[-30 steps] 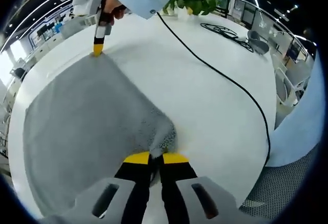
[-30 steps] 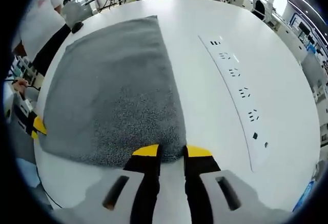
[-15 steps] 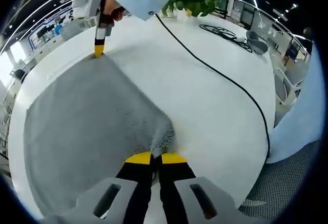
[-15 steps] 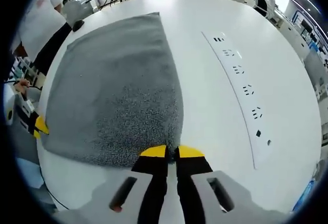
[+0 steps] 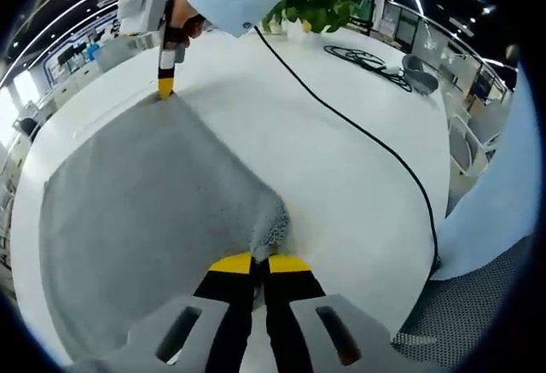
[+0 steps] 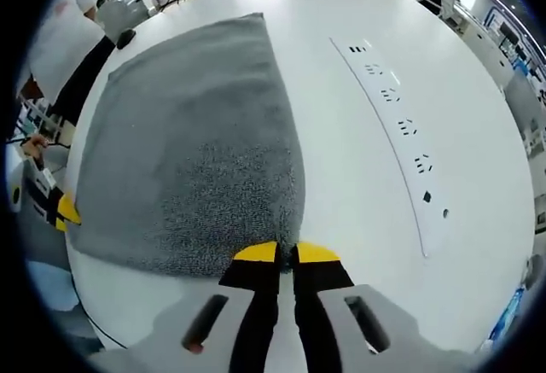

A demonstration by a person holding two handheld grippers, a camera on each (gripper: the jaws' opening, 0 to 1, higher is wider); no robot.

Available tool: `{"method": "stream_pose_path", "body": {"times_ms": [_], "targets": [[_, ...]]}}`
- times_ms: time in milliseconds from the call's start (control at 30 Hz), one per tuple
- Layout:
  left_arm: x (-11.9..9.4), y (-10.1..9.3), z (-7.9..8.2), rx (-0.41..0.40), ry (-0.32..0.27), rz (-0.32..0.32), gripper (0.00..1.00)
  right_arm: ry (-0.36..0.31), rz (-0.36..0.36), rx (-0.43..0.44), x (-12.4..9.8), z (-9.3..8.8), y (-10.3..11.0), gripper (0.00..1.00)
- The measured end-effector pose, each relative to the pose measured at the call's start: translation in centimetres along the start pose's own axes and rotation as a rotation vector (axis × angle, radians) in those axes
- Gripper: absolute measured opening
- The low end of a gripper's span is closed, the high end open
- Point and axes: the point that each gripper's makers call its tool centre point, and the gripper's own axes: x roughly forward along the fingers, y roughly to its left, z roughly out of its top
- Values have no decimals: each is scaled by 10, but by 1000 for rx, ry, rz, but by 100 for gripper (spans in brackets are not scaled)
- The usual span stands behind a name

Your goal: Fold the towel on the table until its edges align and the towel forms a compact rectangular stack.

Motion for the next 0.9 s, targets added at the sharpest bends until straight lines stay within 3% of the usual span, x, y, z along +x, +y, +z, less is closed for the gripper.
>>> {"method": "stream_pose_path", "body": {"times_ms": [900], "targets": [[20,-69,47,97,-43,-119,3,97,-26,41,-34,-72,-13,3]]}}
